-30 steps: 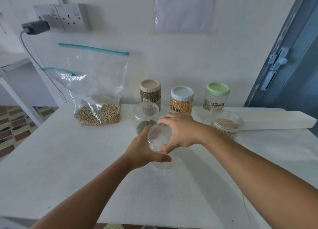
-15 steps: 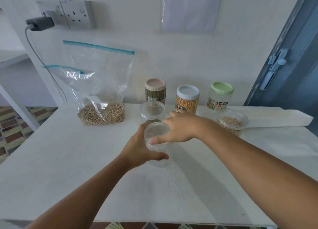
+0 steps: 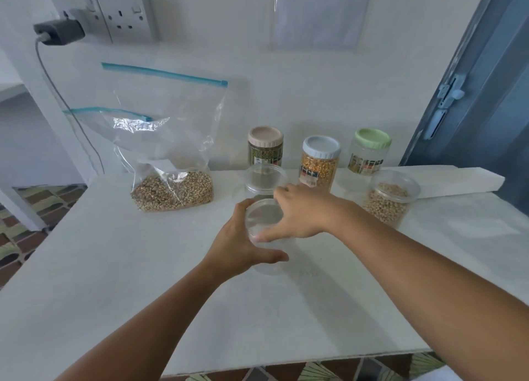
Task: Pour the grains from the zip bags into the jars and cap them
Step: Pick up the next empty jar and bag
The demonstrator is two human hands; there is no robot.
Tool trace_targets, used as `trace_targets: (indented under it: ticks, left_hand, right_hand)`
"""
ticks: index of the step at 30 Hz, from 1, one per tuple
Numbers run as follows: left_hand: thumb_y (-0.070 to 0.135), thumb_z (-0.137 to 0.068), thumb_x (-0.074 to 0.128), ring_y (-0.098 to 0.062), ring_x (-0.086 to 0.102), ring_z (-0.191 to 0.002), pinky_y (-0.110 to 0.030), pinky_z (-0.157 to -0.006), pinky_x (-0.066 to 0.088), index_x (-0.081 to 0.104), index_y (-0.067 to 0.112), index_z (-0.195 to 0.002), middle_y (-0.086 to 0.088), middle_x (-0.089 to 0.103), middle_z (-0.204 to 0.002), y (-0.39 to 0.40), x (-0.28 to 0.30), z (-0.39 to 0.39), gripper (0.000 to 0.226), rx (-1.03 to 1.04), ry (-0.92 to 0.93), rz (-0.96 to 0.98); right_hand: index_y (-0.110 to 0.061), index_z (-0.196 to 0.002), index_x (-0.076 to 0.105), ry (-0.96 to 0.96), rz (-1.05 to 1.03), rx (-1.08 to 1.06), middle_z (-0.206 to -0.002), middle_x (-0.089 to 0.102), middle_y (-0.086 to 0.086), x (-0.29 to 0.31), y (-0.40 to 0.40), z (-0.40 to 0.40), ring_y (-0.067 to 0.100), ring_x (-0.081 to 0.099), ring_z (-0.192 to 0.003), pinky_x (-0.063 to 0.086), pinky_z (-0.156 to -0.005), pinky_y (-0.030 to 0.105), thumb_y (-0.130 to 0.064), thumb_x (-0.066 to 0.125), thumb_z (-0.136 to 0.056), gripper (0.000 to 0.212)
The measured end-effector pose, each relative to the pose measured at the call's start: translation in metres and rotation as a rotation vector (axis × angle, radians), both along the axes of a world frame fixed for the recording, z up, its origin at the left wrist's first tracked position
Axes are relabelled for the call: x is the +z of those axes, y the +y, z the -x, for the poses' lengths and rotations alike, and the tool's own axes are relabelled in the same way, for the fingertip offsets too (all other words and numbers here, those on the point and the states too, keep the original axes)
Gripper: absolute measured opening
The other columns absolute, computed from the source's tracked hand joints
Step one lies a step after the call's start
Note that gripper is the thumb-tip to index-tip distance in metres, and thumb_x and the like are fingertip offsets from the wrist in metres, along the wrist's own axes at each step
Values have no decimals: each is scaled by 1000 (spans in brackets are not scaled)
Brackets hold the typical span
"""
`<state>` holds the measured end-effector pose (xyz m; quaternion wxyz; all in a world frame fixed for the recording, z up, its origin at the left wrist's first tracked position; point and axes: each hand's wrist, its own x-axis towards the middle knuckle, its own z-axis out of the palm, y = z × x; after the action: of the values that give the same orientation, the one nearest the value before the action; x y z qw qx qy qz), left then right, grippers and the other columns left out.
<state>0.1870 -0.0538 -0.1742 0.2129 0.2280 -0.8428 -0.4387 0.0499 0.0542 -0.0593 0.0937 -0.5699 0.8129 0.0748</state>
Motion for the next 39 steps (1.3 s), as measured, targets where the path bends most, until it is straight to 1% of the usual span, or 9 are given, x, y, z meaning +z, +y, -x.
trace_targets:
  ticks: [4, 7, 9, 14, 17, 20, 23, 32, 39]
  left_hand:
    - [58, -48, 101, 2, 54, -123, -22, -94, 48, 31, 40, -148, 21, 57, -134, -3, -4, 1, 123, -24, 22, -8]
    - [55, -48, 102, 0, 58, -122, -30, -97, 55, 29, 39, -148, 21, 59, -133, -5, -4, 1, 125, -54, 22, -23]
    - [55, -48, 102, 0, 58, -123, -29, -98, 54, 28, 38, -149, 20, 58, -134, -5, -4, 2, 126, -63, 16, -11]
    - [53, -48, 102, 11, 53, -123, -13, -95, 48, 28, 39, -148, 24, 54, -136, -5, -5, 3, 125, -41, 10, -16]
    - [46, -53, 103, 22, 50, -116, -2, -83, 45, 23, 44, -145, 28, 53, -131, -4, -5, 3, 122, -37, -4, -27]
    - [53, -49, 102, 11, 55, -120, -12, -91, 48, 25, 44, -147, 25, 55, -133, -2, -4, 4, 125, -34, -17, -30]
    - [59, -44, 101, -1, 55, -129, -28, -105, 49, 24, 40, -152, 19, 55, -140, -3, -5, 5, 134, -28, -24, -42]
    - [63, -44, 99, -3, 56, -126, -28, -103, 48, 19, 79, -126, 26, 53, -136, 3, 0, 4, 115, 14, -37, -25]
    - [72, -40, 96, -6, 59, -123, -27, -102, 51, 30, 53, -144, 20, 57, -136, 3, 0, 6, 124, 9, -39, -38]
  right_hand:
    - [-33, -164, 10, -121, -146, 30, -166, 14, -6, 13, -3, 9, 28, 15, -150, 34, -117, 53, -82, 66, -73, 118]
    - [-23, -146, 48, 32, -73, -81, -151, 45, 7, 6, -7, -7, 30, 43, -136, 42, -103, 48, -104, 40, -66, 115]
    - [-22, -131, 56, 72, 2, -54, -133, 57, 3, 1, -11, -13, 26, 52, -118, 43, -87, 43, -98, 47, -69, 99]
    - [-26, -165, 5, -54, -166, 91, -169, 16, -1, 12, -12, 3, 29, 13, -153, 23, -123, 52, -82, 67, -72, 126]
    - [-20, -155, 37, 36, -80, 27, -160, 37, 7, 6, -11, -2, 31, 34, -145, 34, -113, 52, -99, 45, -72, 114]
    - [-25, -141, 49, 39, -14, 122, -134, 51, 0, 7, -12, -1, 25, 46, -127, 40, -87, 41, -83, 63, -74, 90]
    - [-31, -149, 40, -12, -16, 289, -135, 44, -4, 18, -14, 5, 19, 37, -128, 34, -102, 39, -62, 80, -69, 95]
    - [-33, -158, 21, -738, 396, 75, -164, 30, -13, -10, 31, 62, 3, 31, -149, 34, -121, 32, -35, 91, -74, 110]
    - [-29, -154, 33, -1007, 472, -166, -158, 42, -13, -72, 62, 90, 0, 36, -146, 32, -121, 32, -38, 95, -71, 104]
